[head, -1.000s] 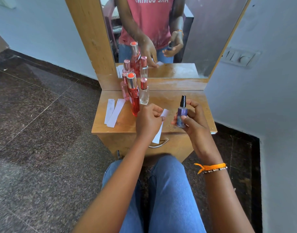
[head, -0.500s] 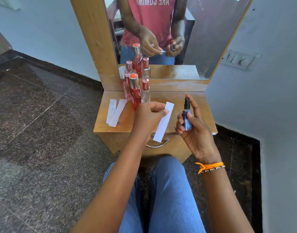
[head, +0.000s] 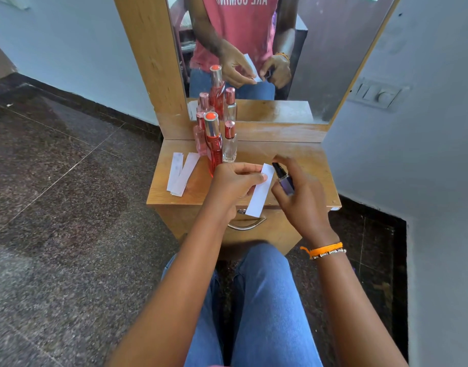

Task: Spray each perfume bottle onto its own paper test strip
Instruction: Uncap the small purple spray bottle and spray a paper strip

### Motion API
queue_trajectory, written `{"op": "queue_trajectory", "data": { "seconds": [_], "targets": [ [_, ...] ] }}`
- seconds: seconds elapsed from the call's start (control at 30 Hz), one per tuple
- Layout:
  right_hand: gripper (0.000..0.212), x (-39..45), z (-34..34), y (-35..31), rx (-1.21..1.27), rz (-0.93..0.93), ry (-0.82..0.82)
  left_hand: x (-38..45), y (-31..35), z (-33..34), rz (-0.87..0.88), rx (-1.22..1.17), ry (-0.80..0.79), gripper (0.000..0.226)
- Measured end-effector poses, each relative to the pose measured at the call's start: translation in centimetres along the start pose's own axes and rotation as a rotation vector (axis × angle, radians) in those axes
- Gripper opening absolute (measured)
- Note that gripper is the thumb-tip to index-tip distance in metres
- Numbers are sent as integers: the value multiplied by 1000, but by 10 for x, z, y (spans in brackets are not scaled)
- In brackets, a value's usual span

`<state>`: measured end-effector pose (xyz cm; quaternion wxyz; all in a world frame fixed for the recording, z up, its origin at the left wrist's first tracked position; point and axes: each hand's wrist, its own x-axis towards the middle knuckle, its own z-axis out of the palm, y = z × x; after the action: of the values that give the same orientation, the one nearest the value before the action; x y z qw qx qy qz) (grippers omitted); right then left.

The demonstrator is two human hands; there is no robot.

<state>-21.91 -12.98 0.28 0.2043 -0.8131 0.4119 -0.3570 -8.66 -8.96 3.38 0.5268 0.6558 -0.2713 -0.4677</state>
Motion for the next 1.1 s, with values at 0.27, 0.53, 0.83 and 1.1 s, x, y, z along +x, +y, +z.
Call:
{"op": "queue_trajectory", "data": {
  "seconds": [0.27,0.53,0.83,1.1],
  "targets": [
    [42,2,7,6,-142,-31,-41,2,-5,1,-32,-56,-31,13],
    [42,3,10,7,-143,-40,-35,4,-7,1,-45,-72,-34,12],
    [41,3,12,7,-146,-41,-32,4,-8,-1,-45,-79,-32,14],
    [49,0,10,7,-74,58,31,9,-13,0,-14,-14,16,15]
  ]
}}
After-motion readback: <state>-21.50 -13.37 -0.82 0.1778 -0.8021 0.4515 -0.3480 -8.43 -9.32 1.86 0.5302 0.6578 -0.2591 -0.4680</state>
